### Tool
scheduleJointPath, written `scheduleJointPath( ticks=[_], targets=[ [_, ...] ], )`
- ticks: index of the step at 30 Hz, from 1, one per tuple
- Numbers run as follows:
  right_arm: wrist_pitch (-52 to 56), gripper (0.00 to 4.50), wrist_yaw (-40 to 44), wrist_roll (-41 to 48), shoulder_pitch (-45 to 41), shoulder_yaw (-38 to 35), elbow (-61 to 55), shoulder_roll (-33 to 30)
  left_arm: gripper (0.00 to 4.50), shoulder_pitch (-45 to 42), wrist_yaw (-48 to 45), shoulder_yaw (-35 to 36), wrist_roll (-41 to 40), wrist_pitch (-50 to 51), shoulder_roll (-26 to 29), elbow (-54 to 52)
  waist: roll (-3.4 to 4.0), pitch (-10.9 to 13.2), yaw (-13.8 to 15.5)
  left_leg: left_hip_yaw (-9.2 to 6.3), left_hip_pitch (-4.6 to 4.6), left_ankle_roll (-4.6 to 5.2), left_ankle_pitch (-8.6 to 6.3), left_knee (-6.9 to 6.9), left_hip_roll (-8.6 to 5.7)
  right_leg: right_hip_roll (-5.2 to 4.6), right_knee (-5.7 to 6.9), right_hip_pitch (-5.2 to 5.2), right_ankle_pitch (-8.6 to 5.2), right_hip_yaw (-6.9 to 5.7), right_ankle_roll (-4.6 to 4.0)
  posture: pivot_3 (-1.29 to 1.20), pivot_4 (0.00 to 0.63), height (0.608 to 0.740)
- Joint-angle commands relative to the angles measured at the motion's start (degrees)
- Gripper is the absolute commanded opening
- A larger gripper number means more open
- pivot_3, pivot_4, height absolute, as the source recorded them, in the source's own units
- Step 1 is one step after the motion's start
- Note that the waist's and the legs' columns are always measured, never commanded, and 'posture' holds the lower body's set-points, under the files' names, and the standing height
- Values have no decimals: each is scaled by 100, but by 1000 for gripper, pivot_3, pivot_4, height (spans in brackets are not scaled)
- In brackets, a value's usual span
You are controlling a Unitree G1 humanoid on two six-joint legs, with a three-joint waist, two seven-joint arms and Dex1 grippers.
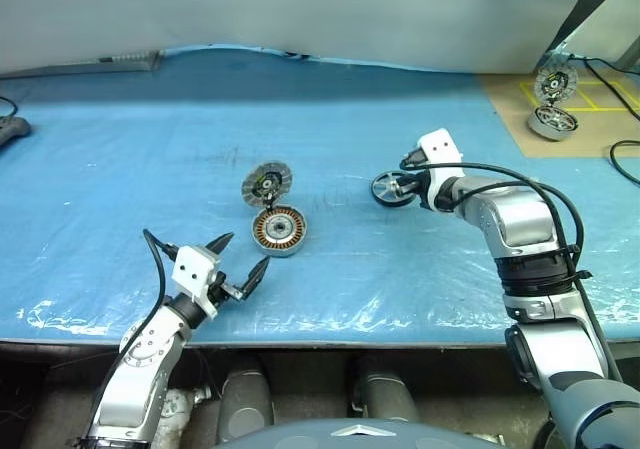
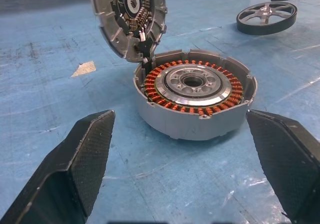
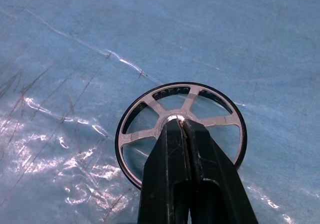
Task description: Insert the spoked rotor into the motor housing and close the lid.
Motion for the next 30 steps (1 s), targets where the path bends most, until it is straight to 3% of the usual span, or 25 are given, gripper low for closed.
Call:
scheduleJointPath(
  ticks=[1, 4, 25, 29, 30],
  targets=[
    [-61, 926, 50, -51, -212, 20, -125, -135, 4500, 41, -9, 22, -49, -36, 16, -235, 0, 0, 1, 0, 0, 0, 0, 0, 0, 0, 0, 0, 0, 0, 0, 0, 150, 740],
    [-70, 1903, 62, -128, -277, 101, -109, -171, 4500, 4, -3, -15, -26, -52, -5, -195, 1, 0, 0, 0, 0, 0, 0, -1, 0, 0, 0, -1, 0, 0, 0, 0, 150, 740],
    [404, 1903, -600, -314, -462, 133, 346, 353, 4500, 207, 129, -224, 126, -108, -135, -292, 1, 0, -3, 1, -1, 0, 0, -2, 0, 1, -2, -2, 0, 0, 0, 0, 150, 740],
    [558, 2803, -742, -368, -480, 113, 353, 404, 4500, 255, 151, -287, 173, -127, -166, -315, 2, 1, -3, 1, -1, 0, 0, -3, 1, 1, -2, -2, 0, 0, 0, 0, 150, 740],
    [607, 2803, -780, -371, -490, 92, 362, 415, 4500, 262, 156, -296, 180, -127, -171, -319, 2, 1, -3, 1, -1, 0, 0, -3, 1, 1, -2, -2, 0, 0, 0, 0, 150, 740]
  ],
)
